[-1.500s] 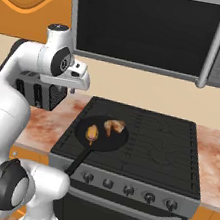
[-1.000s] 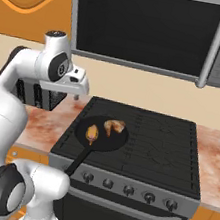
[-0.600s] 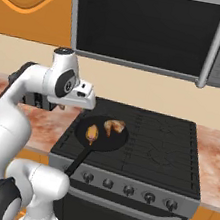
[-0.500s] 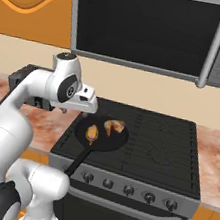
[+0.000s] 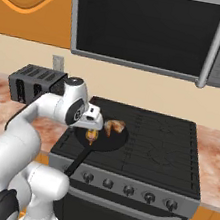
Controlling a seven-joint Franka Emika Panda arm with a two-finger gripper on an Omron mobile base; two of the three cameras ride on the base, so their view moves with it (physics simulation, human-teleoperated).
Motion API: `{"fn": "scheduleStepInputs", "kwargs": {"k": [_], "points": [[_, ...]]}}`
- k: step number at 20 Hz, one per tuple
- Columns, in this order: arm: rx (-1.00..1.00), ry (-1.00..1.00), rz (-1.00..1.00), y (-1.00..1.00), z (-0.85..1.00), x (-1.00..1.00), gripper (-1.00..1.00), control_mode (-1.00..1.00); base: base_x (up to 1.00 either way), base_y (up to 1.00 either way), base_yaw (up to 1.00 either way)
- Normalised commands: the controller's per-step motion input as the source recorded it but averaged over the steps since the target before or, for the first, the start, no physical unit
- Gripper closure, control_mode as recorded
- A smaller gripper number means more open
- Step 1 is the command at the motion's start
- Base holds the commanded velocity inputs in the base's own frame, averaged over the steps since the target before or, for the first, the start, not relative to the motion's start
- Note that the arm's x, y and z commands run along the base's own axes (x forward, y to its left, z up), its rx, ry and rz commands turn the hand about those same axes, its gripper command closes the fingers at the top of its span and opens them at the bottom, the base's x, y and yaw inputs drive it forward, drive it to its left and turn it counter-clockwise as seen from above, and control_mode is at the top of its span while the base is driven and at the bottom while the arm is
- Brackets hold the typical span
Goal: Take the chicken drumsticks from the pan and place one on each plate on the dining counter.
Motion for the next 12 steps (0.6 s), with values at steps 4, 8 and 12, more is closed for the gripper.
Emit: {"fn": "scheduleStepInputs", "kwargs": {"k": [4, 8, 12], "points": [[-0.07, -0.01, 0.0, -0.1, -0.61, 0.46, -1.0, -1.0, 0.0, 0.0, 0.0], [-0.02, -0.01, 0.0, -0.13, -0.44, 0.52, -1.0, -1.0, 0.0, 0.0, 0.0], [0.0, -0.01, 0.0, -0.15, -0.27, 0.54, -1.0, -1.0, 0.0, 0.0, 0.0]]}}
